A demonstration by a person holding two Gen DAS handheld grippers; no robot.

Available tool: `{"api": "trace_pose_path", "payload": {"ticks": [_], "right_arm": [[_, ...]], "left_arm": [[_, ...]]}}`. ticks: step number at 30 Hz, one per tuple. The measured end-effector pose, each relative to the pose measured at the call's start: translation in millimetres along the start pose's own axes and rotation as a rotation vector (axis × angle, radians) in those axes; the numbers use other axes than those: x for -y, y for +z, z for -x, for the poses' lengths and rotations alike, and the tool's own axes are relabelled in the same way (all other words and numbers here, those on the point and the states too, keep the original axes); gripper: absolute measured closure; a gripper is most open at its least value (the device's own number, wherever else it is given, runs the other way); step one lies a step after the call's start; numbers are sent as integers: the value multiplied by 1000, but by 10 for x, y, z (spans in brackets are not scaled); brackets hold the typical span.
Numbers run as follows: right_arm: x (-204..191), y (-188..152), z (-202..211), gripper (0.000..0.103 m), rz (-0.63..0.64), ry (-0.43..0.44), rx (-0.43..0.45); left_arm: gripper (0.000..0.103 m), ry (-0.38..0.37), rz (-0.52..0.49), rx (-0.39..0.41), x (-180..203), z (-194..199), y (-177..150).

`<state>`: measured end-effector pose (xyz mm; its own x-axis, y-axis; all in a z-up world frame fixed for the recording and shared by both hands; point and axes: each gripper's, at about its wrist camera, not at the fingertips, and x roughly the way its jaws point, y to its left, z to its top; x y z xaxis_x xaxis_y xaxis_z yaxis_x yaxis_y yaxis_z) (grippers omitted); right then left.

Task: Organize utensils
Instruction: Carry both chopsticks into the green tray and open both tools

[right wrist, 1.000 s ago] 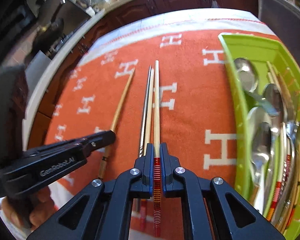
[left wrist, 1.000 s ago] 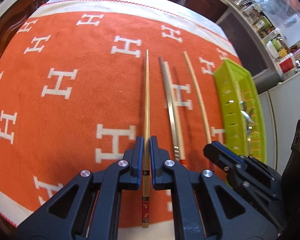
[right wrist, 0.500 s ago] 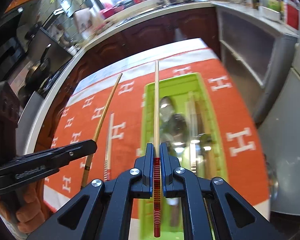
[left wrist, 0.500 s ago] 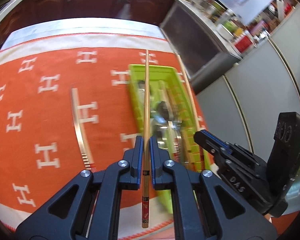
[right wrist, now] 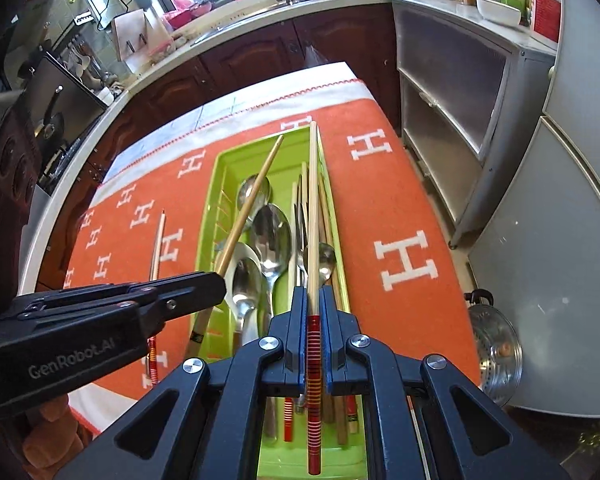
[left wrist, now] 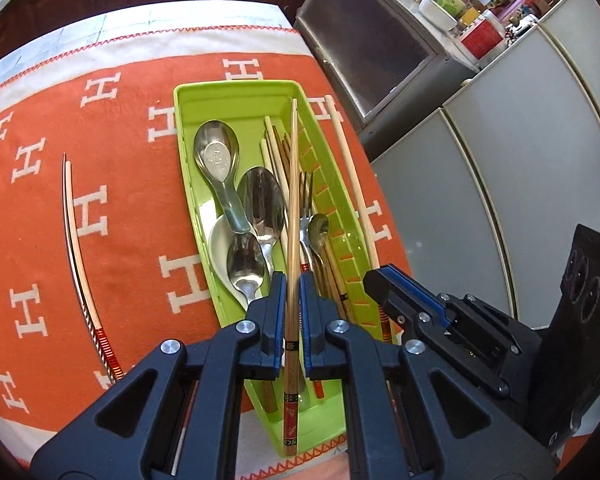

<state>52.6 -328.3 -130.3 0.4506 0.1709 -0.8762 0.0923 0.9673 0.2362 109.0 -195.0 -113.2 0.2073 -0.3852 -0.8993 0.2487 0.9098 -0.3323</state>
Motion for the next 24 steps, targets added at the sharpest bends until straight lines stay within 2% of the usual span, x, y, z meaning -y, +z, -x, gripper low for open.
{"api": "trace_pose_path", "payload": {"ticks": [16, 24], "right_arm": [[-18, 29, -146, 96, -28, -5, -38], [-124, 10, -162, 96, -12, 5, -43]], "left_arm": [[97, 76, -65, -3, -71, 32, -118], [95, 135, -94, 73, -164, 292, -209]]}}
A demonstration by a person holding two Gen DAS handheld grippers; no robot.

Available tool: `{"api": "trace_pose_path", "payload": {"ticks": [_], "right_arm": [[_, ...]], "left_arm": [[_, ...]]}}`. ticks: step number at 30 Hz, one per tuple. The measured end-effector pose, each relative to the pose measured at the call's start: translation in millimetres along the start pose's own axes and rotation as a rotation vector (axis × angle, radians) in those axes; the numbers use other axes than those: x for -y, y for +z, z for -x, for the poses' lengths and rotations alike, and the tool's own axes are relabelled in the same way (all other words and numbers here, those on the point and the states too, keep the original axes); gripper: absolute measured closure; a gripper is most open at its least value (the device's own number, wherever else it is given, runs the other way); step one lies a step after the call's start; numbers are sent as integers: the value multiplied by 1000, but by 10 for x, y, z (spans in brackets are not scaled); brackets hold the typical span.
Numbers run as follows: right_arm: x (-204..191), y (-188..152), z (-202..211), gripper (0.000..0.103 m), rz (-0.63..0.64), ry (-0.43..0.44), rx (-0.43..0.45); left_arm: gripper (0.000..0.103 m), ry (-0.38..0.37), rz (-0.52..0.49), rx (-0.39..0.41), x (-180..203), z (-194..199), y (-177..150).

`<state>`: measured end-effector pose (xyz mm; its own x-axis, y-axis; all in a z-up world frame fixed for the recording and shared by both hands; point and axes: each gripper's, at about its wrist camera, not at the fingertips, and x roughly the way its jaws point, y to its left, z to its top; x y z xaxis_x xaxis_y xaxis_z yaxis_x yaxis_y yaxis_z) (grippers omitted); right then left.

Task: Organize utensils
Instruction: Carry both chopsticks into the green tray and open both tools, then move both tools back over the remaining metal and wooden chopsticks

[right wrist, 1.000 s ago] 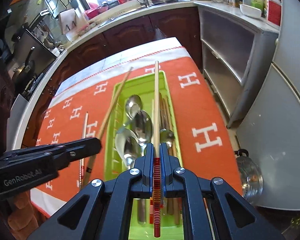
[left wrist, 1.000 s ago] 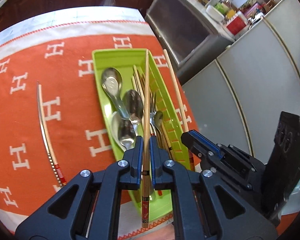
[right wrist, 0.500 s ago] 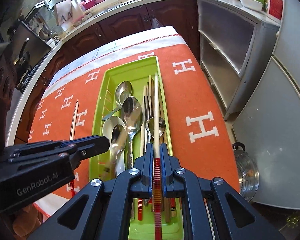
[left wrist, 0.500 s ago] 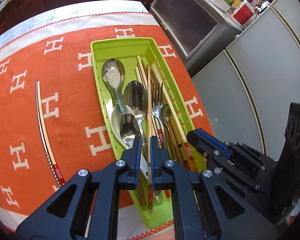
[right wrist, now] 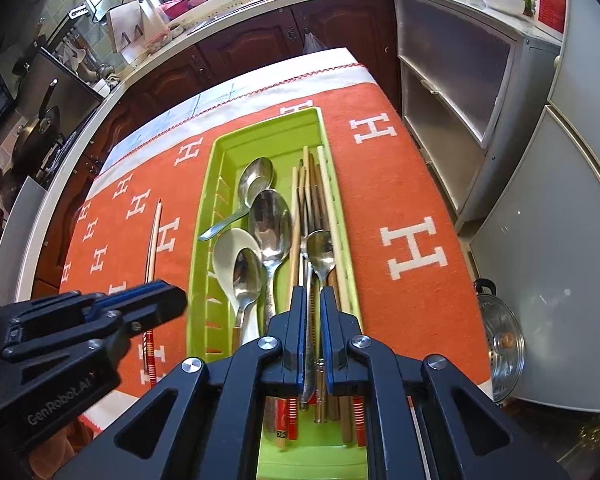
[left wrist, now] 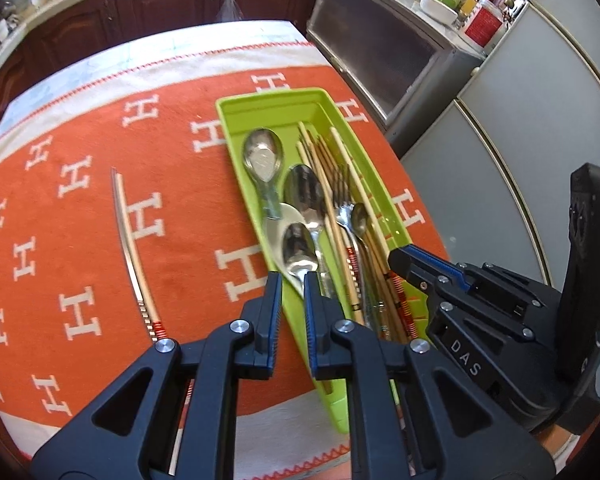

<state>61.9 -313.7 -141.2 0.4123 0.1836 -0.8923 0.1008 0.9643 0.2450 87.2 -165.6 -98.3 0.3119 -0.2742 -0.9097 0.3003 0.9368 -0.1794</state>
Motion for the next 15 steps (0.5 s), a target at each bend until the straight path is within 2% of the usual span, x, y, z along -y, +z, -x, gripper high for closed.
{"api": "trace_pose_path", "payload": {"ticks": [11, 15], "right_arm": [[-221, -43, 201, 96, 31, 5, 26], [-282, -44, 267, 96, 31, 3, 35]], "left_arm": [[94, 80, 47, 129, -330, 430, -72], [78, 112, 56, 176, -453, 566, -131]]}}
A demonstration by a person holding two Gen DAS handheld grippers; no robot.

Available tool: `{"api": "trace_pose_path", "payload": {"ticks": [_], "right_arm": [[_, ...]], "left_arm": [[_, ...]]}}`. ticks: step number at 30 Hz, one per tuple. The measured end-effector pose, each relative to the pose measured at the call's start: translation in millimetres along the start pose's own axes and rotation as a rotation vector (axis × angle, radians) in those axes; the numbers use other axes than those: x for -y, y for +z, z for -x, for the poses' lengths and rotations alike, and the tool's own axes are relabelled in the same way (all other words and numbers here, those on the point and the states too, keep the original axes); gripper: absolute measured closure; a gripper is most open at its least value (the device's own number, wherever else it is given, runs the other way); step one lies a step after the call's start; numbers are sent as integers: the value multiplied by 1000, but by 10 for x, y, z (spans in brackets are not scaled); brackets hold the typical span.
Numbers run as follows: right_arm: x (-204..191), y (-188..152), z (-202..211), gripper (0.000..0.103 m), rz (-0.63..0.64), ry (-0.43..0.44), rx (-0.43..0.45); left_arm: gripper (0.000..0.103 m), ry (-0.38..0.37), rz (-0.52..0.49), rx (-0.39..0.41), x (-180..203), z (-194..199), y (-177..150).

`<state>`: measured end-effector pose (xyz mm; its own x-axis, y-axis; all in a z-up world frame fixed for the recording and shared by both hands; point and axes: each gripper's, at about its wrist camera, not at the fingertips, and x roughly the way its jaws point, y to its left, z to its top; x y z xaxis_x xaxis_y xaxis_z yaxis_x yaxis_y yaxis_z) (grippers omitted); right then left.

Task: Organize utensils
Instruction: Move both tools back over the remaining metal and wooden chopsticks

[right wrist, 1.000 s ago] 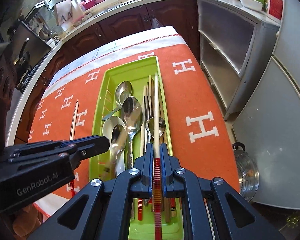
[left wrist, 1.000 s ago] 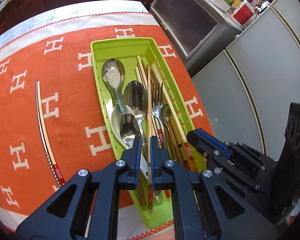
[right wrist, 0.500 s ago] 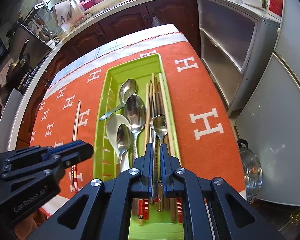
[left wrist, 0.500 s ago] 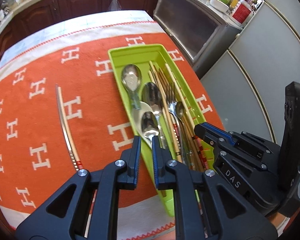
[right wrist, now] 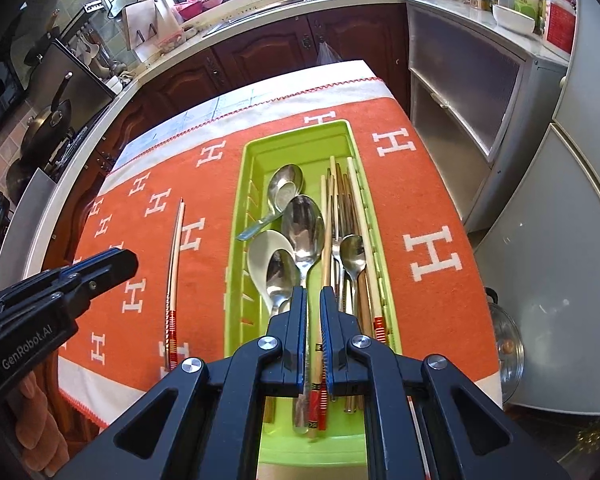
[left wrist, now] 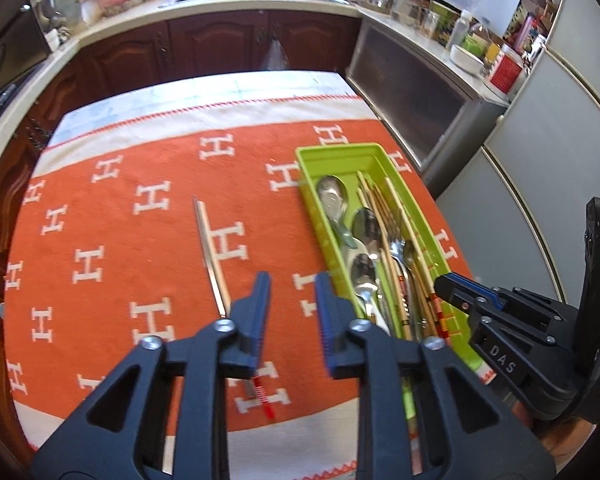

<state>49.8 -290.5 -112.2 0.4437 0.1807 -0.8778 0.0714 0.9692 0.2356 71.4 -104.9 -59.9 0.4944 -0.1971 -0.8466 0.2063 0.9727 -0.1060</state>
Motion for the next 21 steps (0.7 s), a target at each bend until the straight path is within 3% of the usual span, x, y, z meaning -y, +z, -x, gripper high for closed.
{"api": "trace_pose_path", "payload": {"ticks": [10, 15, 21], "right_arm": [[-238, 25, 40, 96, 16, 9, -6], [-474, 33, 32, 96, 59, 18, -15], [-826, 41, 26, 96, 119, 39, -17]], "left_arm": [[76, 50, 24, 57, -300, 197, -95], [66, 94, 47, 93, -510, 289, -153], [65, 153, 81, 129, -788, 375, -207]]}}
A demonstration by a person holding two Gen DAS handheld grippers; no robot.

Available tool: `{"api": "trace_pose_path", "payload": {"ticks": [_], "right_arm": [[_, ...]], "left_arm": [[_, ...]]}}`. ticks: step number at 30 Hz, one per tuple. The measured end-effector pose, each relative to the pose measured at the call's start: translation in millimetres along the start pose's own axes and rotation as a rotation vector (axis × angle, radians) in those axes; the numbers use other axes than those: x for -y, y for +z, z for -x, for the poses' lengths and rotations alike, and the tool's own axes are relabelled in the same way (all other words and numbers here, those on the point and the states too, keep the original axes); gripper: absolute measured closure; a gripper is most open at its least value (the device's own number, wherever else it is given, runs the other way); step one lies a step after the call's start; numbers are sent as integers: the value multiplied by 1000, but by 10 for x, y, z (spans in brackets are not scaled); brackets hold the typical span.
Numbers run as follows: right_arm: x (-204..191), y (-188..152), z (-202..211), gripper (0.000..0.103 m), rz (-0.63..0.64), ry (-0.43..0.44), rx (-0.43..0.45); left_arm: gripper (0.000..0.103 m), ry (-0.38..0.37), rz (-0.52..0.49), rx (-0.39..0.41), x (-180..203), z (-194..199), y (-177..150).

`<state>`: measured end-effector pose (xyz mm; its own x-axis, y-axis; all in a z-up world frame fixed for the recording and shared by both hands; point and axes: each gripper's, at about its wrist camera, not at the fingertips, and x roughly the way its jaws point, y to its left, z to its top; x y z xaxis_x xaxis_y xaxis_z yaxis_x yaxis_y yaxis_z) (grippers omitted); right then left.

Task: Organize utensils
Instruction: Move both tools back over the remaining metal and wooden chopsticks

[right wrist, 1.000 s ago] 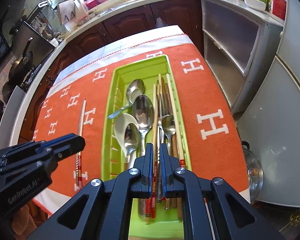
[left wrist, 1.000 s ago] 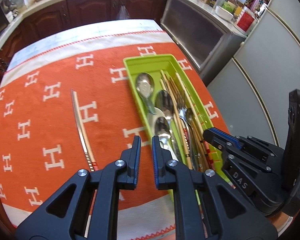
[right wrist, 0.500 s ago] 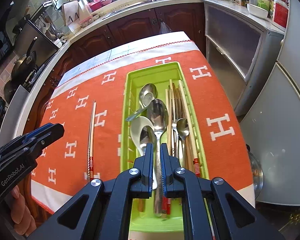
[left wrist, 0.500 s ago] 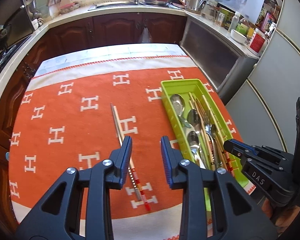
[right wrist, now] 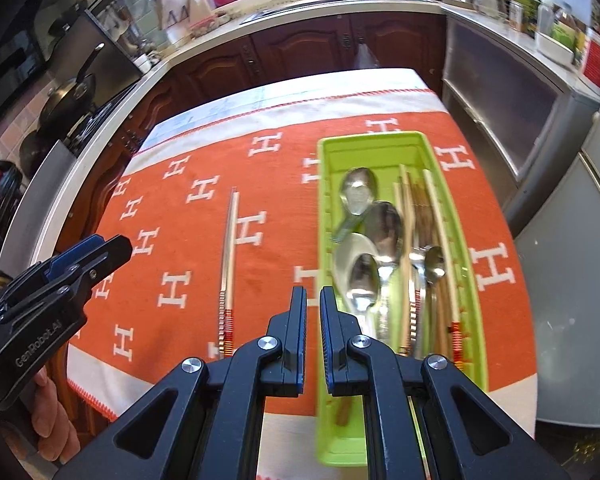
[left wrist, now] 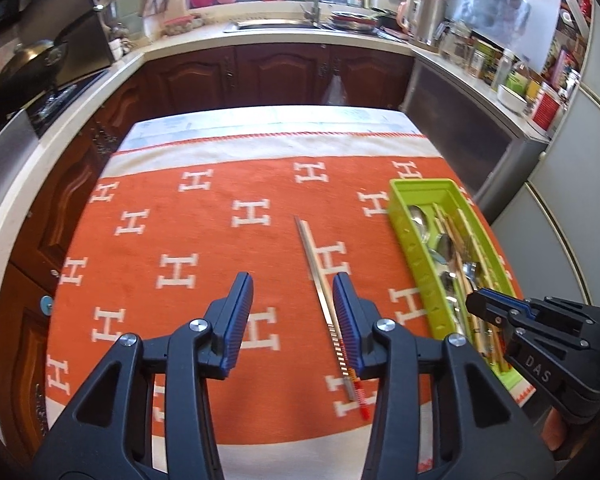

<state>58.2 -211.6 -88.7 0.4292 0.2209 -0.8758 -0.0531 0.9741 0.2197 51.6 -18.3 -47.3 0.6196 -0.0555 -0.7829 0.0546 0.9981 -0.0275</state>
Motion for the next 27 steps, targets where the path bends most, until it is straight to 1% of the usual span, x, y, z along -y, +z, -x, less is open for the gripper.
{"api": "trace_pose_path", "payload": {"ticks": [5, 8, 14, 18, 22, 27], "right_arm": [[-308, 48, -80, 96, 50, 23, -12], [-490, 77, -144, 96, 82, 41, -23], [-769, 92, -313, 88, 128, 73, -47], [-868, 110, -482, 87, 136, 98, -70], [-877, 134, -693, 87, 126, 107, -96], [-827, 101, -1008, 87, 122, 99, -147]], "left_arm": [[65, 29, 39, 18, -248, 16, 1], [61, 30, 68, 26, -419, 29, -5], [58, 55, 118, 36, -761, 34, -38], [56, 72, 131, 34, -926, -6, -84], [56, 73, 140, -9, -1015, -149, -132], [56, 81, 126, -41, -1036, -324, -191]]}}
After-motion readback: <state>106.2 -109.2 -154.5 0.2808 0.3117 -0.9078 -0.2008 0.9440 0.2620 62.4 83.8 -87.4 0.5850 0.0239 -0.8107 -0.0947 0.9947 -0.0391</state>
